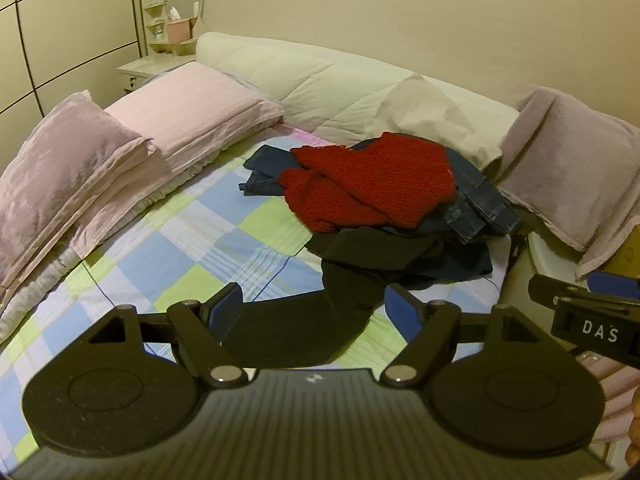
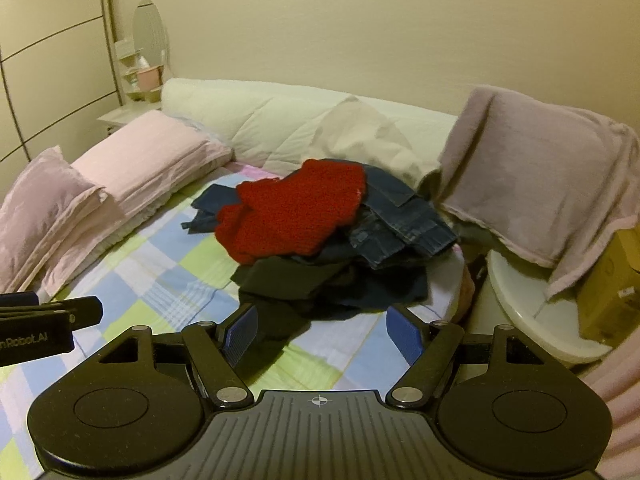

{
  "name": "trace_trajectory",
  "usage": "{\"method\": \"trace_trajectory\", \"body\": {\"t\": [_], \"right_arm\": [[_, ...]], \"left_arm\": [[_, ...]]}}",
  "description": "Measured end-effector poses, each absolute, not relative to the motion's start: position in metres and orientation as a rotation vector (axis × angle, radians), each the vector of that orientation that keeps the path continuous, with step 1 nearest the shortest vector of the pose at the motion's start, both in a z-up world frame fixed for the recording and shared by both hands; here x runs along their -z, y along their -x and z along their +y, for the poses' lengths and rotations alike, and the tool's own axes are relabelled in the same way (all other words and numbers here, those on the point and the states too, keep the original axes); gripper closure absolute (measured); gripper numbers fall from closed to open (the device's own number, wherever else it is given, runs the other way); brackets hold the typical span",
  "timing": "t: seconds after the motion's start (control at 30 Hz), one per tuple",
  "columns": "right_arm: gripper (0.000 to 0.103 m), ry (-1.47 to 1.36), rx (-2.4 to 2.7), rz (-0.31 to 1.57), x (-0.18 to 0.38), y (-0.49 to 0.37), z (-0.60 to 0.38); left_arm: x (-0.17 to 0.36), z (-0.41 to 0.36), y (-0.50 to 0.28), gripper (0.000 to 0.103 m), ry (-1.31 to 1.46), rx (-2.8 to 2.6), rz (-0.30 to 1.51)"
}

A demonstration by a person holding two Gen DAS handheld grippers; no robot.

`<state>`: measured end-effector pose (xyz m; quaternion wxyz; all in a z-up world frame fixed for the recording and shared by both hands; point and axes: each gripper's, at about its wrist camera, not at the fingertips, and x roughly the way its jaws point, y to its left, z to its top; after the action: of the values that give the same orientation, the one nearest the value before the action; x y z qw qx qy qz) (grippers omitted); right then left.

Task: Fold clothes
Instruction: 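Move both grippers toward the red sweater on the clothes pile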

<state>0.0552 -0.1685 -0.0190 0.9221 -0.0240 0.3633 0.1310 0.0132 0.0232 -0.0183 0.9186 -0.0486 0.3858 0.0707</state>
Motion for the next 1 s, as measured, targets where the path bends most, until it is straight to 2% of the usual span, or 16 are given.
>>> {"method": "trace_trajectory", "body": {"t": [0.4, 1.0], "right_arm": [[0.029, 0.046, -0.319, 0.802, 0.038, -0.114, -0.182], [0.029, 0.014, -0.398, 0.828, 0.059, -0.239, -0.2]], "left_arm": [[0.031, 0.019, -0.064, 0.028, 0.136, -0.195, 0.834], [0.061, 0.0, -0.185, 0.032, 0.167, -0.152, 0.891]]}}
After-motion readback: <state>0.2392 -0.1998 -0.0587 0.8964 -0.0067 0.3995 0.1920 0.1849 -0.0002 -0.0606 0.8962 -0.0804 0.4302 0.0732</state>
